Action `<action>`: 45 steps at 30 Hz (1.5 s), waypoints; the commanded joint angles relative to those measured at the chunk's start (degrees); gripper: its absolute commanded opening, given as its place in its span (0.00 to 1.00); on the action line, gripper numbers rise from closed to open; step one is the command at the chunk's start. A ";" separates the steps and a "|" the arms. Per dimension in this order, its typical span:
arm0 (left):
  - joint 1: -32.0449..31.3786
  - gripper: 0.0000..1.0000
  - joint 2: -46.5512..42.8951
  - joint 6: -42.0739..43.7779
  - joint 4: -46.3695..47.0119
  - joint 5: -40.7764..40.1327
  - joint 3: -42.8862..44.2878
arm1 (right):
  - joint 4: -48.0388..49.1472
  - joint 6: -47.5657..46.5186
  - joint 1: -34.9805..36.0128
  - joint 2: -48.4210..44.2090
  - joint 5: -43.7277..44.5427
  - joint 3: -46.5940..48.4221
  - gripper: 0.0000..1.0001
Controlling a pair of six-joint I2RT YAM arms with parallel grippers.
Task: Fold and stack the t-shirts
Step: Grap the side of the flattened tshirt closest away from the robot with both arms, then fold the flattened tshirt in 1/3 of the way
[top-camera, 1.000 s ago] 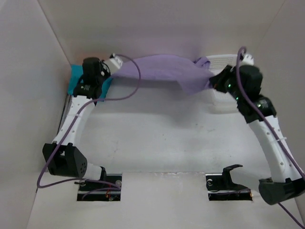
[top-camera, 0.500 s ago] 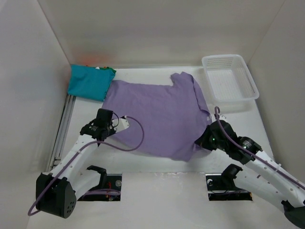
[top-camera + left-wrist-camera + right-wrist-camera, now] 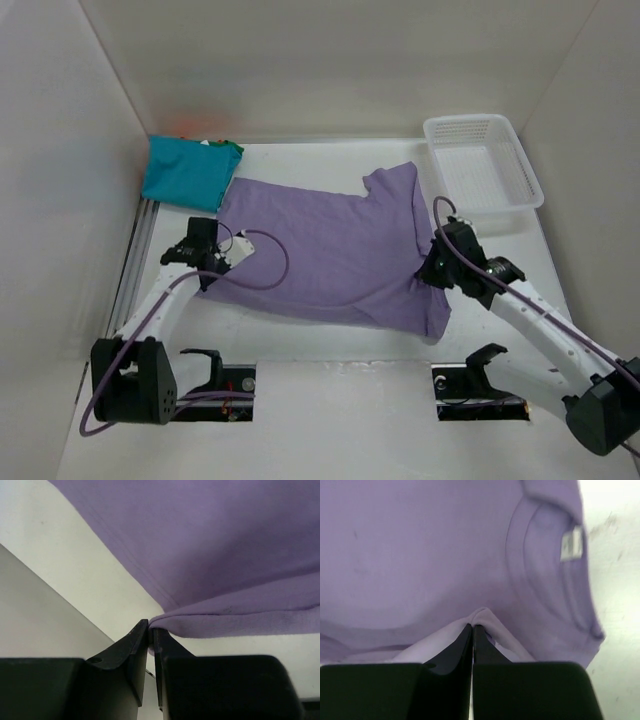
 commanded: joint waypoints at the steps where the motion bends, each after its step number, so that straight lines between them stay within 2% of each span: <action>1: 2.40 0.09 4.64 -1.85 8.15 2.93 6.97 | 10.38 -7.92 -6.08 2.03 -3.51 3.86 0.01; 6: 2.58 0.10 12.21 -2.47 11.49 2.93 12.17 | 17.25 -12.67 -12.86 8.88 -12.49 4.47 0.01; 11: 2.05 0.10 18.27 -2.21 13.17 2.05 14.01 | 18.58 -15.22 -16.03 14.25 -14.25 5.70 0.01; 17: 2.58 0.11 21.97 -2.65 13.43 0.56 14.81 | 19.10 -16.46 -16.56 19.26 -15.04 8.34 0.03; 19: 2.67 0.17 22.59 -2.73 13.87 0.03 14.72 | 19.63 -16.72 -16.65 20.93 -14.87 9.22 0.06; 20: 2.67 0.24 22.94 -2.82 14.22 -0.14 14.64 | 20.07 -16.81 -16.65 21.81 -14.69 9.74 0.11; 22: 2.67 0.44 23.73 -3.26 15.01 -0.84 14.98 | 20.95 -16.90 -16.82 23.74 -13.99 10.88 0.33; 23: 3.02 0.51 24.34 -3.61 15.53 -1.55 15.51 | 21.04 -16.73 -17.00 24.45 -13.55 11.50 0.40; 24: 3.80 0.55 24.96 -3.96 15.71 -2.34 16.21 | 20.34 -15.94 -17.43 24.89 -12.16 12.46 0.51; 27: 8.02 0.59 25.14 -5.11 12.13 -1.91 18.76 | 15.78 -10.68 -17.79 20.35 -5.93 11.78 0.64; 28: 8.99 0.59 24.53 -5.19 10.55 -0.60 19.03 | 13.59 -8.40 -17.53 17.10 -3.47 10.12 0.66; 31: 11.45 0.62 22.68 -5.20 3.52 6.51 19.12 | 7.26 -4.43 -13.94 8.83 -0.20 3.88 0.69; 33: 11.72 0.62 23.20 -5.46 2.01 8.46 18.77 | 2.08 -1.36 -10.16 6.01 0.95 0.62 0.69; 36: 11.02 0.61 25.83 -7.12 1.57 8.29 19.20 | -3.64 4.79 -4.80 2.58 4.10 -3.86 0.69; 40: 9.44 0.60 29.18 -8.01 1.21 8.20 19.47 | -7.26 10.69 -2.76 0.02 5.00 -7.56 0.66; 45: 8.47 0.57 33.57 -8.53 3.40 6.80 18.68 | -8.76 13.60 -0.48 2.47 5.87 -9.32 0.66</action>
